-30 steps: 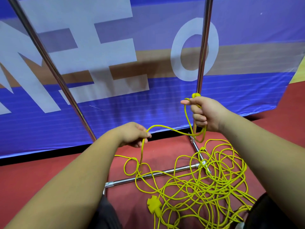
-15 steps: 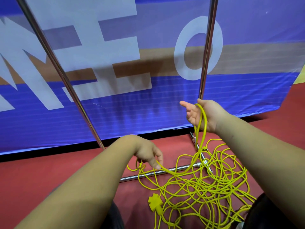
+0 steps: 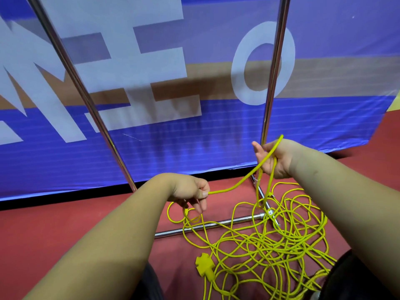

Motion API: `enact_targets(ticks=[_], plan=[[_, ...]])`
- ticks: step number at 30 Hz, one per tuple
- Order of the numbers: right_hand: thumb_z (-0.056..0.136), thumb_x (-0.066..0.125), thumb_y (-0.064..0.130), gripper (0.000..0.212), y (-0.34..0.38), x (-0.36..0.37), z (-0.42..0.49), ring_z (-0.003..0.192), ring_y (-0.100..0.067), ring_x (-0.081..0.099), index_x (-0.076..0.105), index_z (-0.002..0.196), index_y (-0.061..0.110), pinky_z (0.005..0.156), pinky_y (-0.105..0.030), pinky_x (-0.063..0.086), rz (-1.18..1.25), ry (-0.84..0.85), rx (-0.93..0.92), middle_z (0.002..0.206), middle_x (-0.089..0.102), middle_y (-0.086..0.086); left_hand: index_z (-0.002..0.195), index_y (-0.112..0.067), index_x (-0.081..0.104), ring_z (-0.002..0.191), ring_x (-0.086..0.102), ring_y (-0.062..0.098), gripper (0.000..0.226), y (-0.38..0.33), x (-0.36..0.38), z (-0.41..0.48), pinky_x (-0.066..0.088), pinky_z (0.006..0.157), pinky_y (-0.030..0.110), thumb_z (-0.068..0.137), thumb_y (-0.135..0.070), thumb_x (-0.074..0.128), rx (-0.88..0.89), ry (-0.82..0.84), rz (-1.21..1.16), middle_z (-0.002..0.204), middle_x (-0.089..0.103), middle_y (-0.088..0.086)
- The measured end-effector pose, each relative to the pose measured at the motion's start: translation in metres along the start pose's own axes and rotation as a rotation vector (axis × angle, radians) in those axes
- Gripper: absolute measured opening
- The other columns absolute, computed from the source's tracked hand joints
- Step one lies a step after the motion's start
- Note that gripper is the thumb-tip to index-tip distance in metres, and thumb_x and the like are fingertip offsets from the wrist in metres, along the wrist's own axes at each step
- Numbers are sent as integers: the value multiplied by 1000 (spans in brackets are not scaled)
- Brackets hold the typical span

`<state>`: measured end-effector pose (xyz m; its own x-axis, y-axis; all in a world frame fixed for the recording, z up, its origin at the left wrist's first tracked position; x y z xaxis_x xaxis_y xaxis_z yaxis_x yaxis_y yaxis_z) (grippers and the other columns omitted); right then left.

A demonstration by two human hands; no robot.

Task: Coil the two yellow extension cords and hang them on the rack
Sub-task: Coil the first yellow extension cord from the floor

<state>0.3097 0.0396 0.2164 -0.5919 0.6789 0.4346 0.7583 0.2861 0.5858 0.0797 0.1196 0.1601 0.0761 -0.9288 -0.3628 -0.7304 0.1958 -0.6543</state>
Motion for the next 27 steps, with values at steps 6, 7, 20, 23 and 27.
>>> enact_targets(ticks=[6, 7, 20, 23, 27], plan=[[115, 28, 19, 28, 1, -2, -5, 54, -18, 75, 49, 109, 2, 44, -47, 61, 135, -75, -51, 77, 79, -10, 104, -21, 45, 99, 71, 20, 11, 25, 1, 2, 42, 66, 28, 113, -21, 38, -182, 24, 25, 114, 78, 6], [115, 28, 20, 29, -2, -1, -4, 52, -19, 74, 49, 109, 0, 43, -45, 61, 157, -89, -44, 76, 79, -10, 104, -23, 44, 98, 69, 19, 11, 30, 6, 3, 41, 67, 29, 113, -21, 38, -231, 61, 86, 114, 79, 3], [113, 43, 45, 34, 2, 23, 1, 39, -8, 35, 55, 105, 14, 35, -18, 25, -237, -10, -228, 61, 64, 1, 99, -26, 54, 86, 69, 10, 14, 10, 47, 10, 47, 86, 33, 110, -20, 49, -212, 247, 349, 87, 76, -11], [106, 63, 41, 26, 5, 30, -1, 41, -8, 33, 57, 106, 16, 36, -19, 24, -447, 59, -285, 60, 55, 4, 97, -20, 55, 73, 66, 14, 17, 0, 38, 14, 51, 65, 26, 110, -11, 48, -131, 142, 260, 86, 70, 2], [103, 68, 30, 23, 1, 30, 0, 41, -8, 33, 63, 110, 8, 37, -20, 26, -604, 101, -296, 59, 48, 4, 102, -13, 67, 65, 58, 14, 7, -12, 5, 11, 55, 60, 26, 104, -12, 61, -39, -96, 223, 85, 67, 3]])
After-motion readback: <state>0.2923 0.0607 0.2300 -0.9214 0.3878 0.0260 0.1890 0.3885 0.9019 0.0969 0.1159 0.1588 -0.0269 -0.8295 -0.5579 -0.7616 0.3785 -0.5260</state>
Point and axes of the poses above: each hand's wrist, its own z-axis towards the middle knuckle, its own x-axis out of the palm, y = z × x, the point moved 9 cm from there along z, towards the middle knuckle
